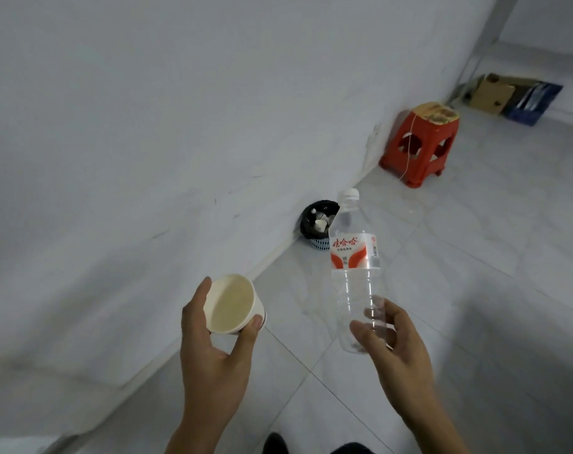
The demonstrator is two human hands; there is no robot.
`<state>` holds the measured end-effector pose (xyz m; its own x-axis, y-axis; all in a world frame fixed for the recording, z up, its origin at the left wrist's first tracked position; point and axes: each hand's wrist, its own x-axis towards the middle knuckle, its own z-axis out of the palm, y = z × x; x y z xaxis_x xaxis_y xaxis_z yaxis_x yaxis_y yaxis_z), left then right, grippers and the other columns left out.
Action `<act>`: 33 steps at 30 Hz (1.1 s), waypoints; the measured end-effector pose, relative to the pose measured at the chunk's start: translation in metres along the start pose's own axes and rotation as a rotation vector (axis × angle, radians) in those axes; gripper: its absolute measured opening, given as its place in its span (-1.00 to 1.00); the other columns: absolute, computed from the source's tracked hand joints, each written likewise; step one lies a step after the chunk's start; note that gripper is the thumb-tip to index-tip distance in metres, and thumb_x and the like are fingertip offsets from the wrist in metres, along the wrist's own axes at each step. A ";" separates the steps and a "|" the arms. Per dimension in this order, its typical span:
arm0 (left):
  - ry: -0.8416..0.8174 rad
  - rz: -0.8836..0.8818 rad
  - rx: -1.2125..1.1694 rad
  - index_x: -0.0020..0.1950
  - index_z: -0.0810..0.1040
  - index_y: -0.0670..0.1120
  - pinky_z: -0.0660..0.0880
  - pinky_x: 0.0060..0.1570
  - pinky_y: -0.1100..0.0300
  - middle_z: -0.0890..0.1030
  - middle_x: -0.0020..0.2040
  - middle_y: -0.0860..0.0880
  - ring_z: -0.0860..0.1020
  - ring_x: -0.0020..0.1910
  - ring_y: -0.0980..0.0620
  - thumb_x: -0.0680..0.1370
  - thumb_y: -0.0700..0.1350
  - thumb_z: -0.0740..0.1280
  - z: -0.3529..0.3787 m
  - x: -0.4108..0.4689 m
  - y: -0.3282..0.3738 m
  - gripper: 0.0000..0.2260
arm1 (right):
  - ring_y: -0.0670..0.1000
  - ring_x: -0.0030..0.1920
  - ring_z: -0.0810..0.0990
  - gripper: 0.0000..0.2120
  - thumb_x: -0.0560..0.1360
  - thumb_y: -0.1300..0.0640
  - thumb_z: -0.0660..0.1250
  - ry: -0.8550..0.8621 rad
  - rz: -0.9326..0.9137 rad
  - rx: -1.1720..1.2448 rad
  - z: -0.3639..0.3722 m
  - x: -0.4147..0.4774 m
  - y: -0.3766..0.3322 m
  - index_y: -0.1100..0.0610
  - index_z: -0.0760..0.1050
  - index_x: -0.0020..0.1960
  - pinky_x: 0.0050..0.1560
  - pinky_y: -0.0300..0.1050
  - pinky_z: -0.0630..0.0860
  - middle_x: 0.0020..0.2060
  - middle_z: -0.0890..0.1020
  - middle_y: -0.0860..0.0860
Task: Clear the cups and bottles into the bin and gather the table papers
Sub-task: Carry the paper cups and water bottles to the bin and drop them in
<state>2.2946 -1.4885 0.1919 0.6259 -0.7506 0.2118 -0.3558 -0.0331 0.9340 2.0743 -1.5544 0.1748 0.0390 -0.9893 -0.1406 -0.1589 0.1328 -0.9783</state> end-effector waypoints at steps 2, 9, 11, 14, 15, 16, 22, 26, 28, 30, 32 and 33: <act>-0.084 0.035 0.031 0.42 0.29 0.25 0.31 0.03 0.59 0.36 0.22 0.49 0.37 0.20 0.47 0.36 0.06 0.47 0.028 0.055 0.006 -0.34 | -0.12 -0.02 0.68 -0.56 0.42 -0.05 0.52 0.060 0.023 0.023 0.004 0.041 -0.010 -0.11 0.46 0.24 -0.18 -0.38 0.57 0.06 0.65 -0.14; -0.267 0.028 0.019 0.42 0.31 0.28 0.33 0.10 0.50 0.40 0.29 0.39 0.42 0.30 0.24 0.36 0.13 0.50 0.168 0.214 -0.009 -0.32 | -0.09 -0.02 0.69 -0.61 0.46 0.09 0.48 0.285 0.104 0.122 0.007 0.210 0.004 -0.09 0.47 0.24 -0.21 -0.39 0.57 0.09 0.65 -0.08; -0.288 0.012 0.026 0.39 0.30 0.33 0.35 0.13 0.39 0.40 0.27 0.41 0.44 0.30 0.20 0.38 0.13 0.53 0.214 0.256 -0.015 -0.33 | -0.17 -0.04 0.68 -0.64 0.48 0.10 0.48 0.298 0.118 0.144 0.005 0.270 0.006 -0.14 0.47 0.20 -0.21 -0.37 0.57 0.07 0.64 -0.11; -0.319 -0.006 0.024 0.35 0.29 0.40 0.37 0.13 0.33 0.41 0.26 0.42 0.46 0.29 0.19 0.33 0.10 0.49 0.269 0.322 -0.012 -0.33 | -0.19 -0.03 0.67 -0.56 0.40 -0.07 0.51 0.296 0.153 0.154 0.001 0.357 -0.006 -0.12 0.47 0.23 -0.20 -0.29 0.60 0.07 0.64 -0.13; -0.319 -0.008 0.022 0.34 0.29 0.41 0.37 0.12 0.34 0.42 0.26 0.42 0.46 0.28 0.22 0.32 0.10 0.49 0.284 0.344 -0.008 -0.33 | -0.18 -0.02 0.67 -0.51 0.36 -0.11 0.47 0.293 0.155 0.149 0.001 0.385 -0.014 -0.09 0.47 0.25 -0.19 -0.27 0.61 0.07 0.64 -0.13; -0.313 -0.003 0.022 0.34 0.29 0.42 0.37 0.11 0.34 0.42 0.26 0.42 0.45 0.28 0.24 0.32 0.11 0.49 0.299 0.365 -0.004 -0.33 | -0.17 -0.02 0.67 -0.49 0.34 -0.12 0.45 0.284 0.158 0.136 0.001 0.413 -0.021 -0.08 0.46 0.26 -0.18 -0.25 0.62 0.06 0.64 -0.13; -0.292 -0.033 0.024 0.39 0.32 0.28 0.37 0.13 0.29 0.45 0.29 0.32 0.43 0.26 0.32 0.38 -0.04 0.57 0.367 0.481 -0.007 -0.31 | -0.15 -0.01 0.67 -0.59 0.42 -0.11 0.48 0.213 0.186 0.044 0.012 0.560 -0.049 -0.18 0.44 0.21 -0.09 -0.17 0.64 -0.02 0.65 -0.24; -0.337 -0.081 0.065 0.42 0.35 0.15 0.41 0.18 0.20 0.46 0.30 0.22 0.46 0.25 0.22 0.39 -0.21 0.56 0.422 0.551 -0.043 -0.30 | -0.22 -0.02 0.64 -0.57 0.44 -0.07 0.49 0.224 0.238 -0.010 0.028 0.640 -0.047 -0.11 0.44 0.24 -0.18 -0.32 0.60 0.04 0.62 -0.15; -0.399 -0.103 0.084 0.43 0.34 0.09 0.41 0.20 0.18 0.45 0.32 0.15 0.46 0.27 0.14 0.39 -0.26 0.55 0.455 0.587 -0.070 -0.30 | -0.18 -0.01 0.65 -0.52 0.43 -0.08 0.50 0.268 0.298 -0.024 0.040 0.675 -0.036 -0.06 0.44 0.29 -0.15 -0.24 0.63 0.08 0.61 -0.13; -0.474 -0.139 0.120 0.43 0.33 0.06 0.38 0.22 0.27 0.43 0.34 0.10 0.44 0.28 0.09 0.39 -0.28 0.54 0.491 0.621 -0.097 -0.30 | -0.14 -0.01 0.67 -0.44 0.35 -0.17 0.46 0.324 0.364 -0.034 0.051 0.707 -0.024 -0.07 0.44 0.29 -0.09 -0.15 0.66 0.09 0.61 -0.14; -0.534 -0.175 0.170 0.43 0.32 0.00 0.31 0.17 0.50 0.40 0.33 0.06 0.42 0.27 0.11 0.37 -0.31 0.53 0.525 0.646 -0.122 -0.29 | -0.09 0.01 0.67 -0.39 0.30 -0.22 0.43 0.355 0.433 -0.016 0.060 0.734 -0.012 -0.06 0.44 0.30 -0.01 -0.06 0.66 0.09 0.62 -0.15; -0.559 -0.189 0.189 0.43 0.32 -0.03 0.27 0.12 0.59 0.38 0.32 0.05 0.40 0.25 0.14 0.36 -0.32 0.53 0.542 0.656 -0.133 -0.29 | -0.08 0.02 0.67 -0.38 0.31 -0.22 0.43 0.364 0.469 -0.011 0.064 0.747 -0.006 -0.06 0.44 0.31 0.01 -0.03 0.66 0.10 0.62 -0.15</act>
<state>2.3764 -2.3338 0.0509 0.2496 -0.9509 -0.1830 -0.4234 -0.2771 0.8625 2.1677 -2.2908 0.0663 -0.3781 -0.7824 -0.4948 -0.0874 0.5623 -0.8223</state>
